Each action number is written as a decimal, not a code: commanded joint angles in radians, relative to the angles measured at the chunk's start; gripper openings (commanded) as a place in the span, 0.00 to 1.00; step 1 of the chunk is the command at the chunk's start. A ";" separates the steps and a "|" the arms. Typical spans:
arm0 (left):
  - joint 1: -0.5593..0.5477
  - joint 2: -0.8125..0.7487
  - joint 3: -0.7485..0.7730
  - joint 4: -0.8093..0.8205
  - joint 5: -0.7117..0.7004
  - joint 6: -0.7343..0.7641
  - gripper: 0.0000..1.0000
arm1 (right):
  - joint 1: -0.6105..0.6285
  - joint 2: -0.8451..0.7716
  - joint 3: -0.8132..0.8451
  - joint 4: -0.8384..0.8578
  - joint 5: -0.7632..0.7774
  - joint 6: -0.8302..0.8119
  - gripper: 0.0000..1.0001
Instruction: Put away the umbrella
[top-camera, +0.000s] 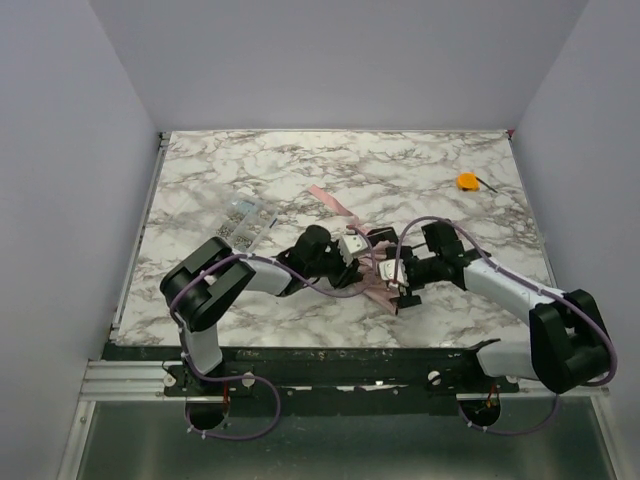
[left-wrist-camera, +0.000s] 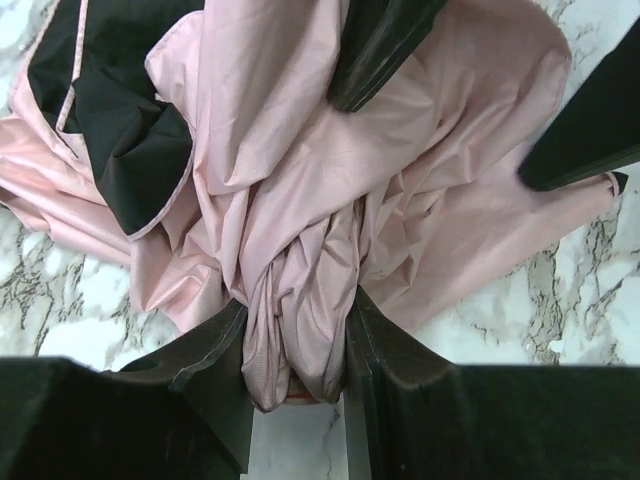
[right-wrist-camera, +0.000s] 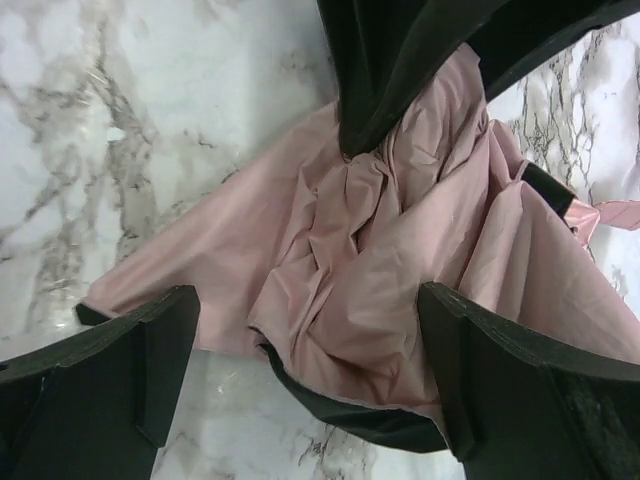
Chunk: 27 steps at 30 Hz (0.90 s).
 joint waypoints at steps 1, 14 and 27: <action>0.028 0.101 0.021 -0.403 0.091 -0.104 0.00 | 0.000 0.051 -0.073 0.298 0.149 -0.034 1.00; 0.057 -0.077 0.122 -0.365 0.167 -0.195 0.39 | 0.011 0.327 0.085 0.057 0.272 0.011 0.40; 0.061 -0.433 -0.203 0.123 -0.010 -0.015 0.63 | 0.027 0.458 0.296 -0.226 0.202 0.101 0.22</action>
